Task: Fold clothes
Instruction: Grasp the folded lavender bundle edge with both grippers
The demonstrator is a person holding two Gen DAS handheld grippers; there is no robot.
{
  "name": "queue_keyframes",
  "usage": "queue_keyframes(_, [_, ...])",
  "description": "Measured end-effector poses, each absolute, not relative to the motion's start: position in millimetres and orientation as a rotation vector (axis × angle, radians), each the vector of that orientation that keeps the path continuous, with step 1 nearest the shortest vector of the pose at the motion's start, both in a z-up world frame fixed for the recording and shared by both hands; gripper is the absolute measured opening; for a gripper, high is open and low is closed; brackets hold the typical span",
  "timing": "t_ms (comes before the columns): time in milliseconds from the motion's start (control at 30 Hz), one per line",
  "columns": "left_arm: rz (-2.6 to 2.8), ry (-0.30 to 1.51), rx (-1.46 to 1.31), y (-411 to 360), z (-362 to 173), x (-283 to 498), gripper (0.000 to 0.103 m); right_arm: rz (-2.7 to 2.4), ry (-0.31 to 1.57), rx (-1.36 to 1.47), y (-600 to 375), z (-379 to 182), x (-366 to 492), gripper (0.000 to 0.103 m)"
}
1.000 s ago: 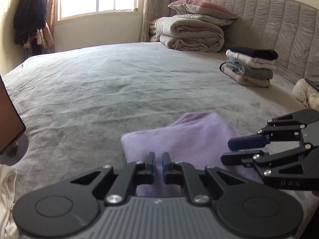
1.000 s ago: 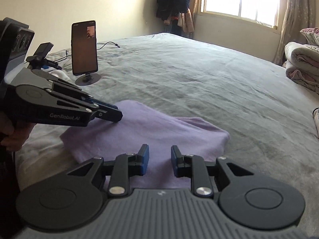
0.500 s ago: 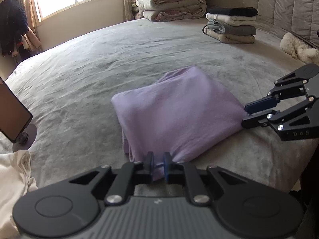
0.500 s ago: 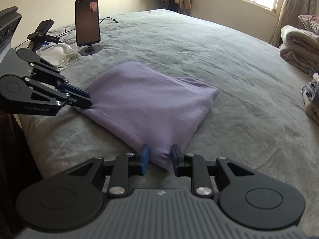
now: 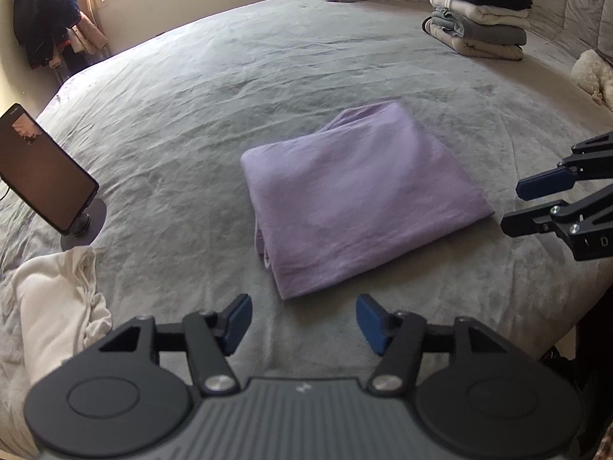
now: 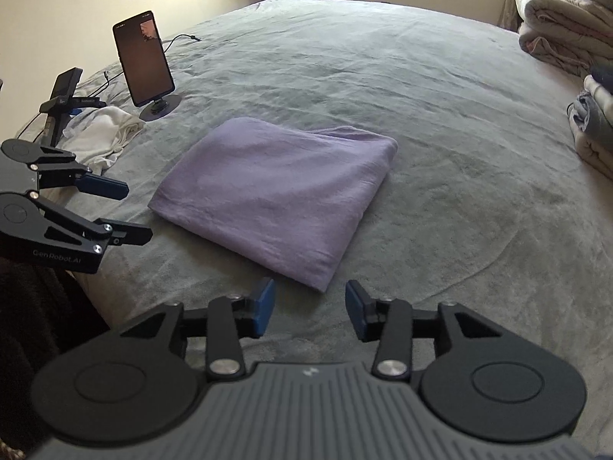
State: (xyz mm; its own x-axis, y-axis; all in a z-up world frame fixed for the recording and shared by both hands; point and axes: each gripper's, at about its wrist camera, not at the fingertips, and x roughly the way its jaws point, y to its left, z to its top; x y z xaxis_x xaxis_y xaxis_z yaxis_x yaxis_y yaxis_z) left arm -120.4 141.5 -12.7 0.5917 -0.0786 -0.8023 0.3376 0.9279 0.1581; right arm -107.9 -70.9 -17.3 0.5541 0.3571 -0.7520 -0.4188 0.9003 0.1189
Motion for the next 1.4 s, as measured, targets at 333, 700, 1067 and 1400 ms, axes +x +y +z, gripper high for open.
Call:
queue_keyframes(333, [-0.270, 0.965, 0.291, 135, -11, -101, 0.083, 0.479, 0.992, 0.128, -89, -22, -92, 0.064])
queue_keyframes(700, [-0.340, 1.009, -0.051, 179, -26, -43, 0.083, 0.508, 1.054, 0.363, -111, -37, -54, 0.064])
queue_keyframes(1067, [-0.418, 0.990, -0.462, 215, -59, 9, 0.070, 0.485, 1.035, 0.784, -147, -64, 2, 0.059])
queue_keyframes(1400, [-0.405, 0.925, -0.831, 226, -92, 21, 0.036, 0.443, 0.977, 1.034, -146, -91, 29, 0.020])
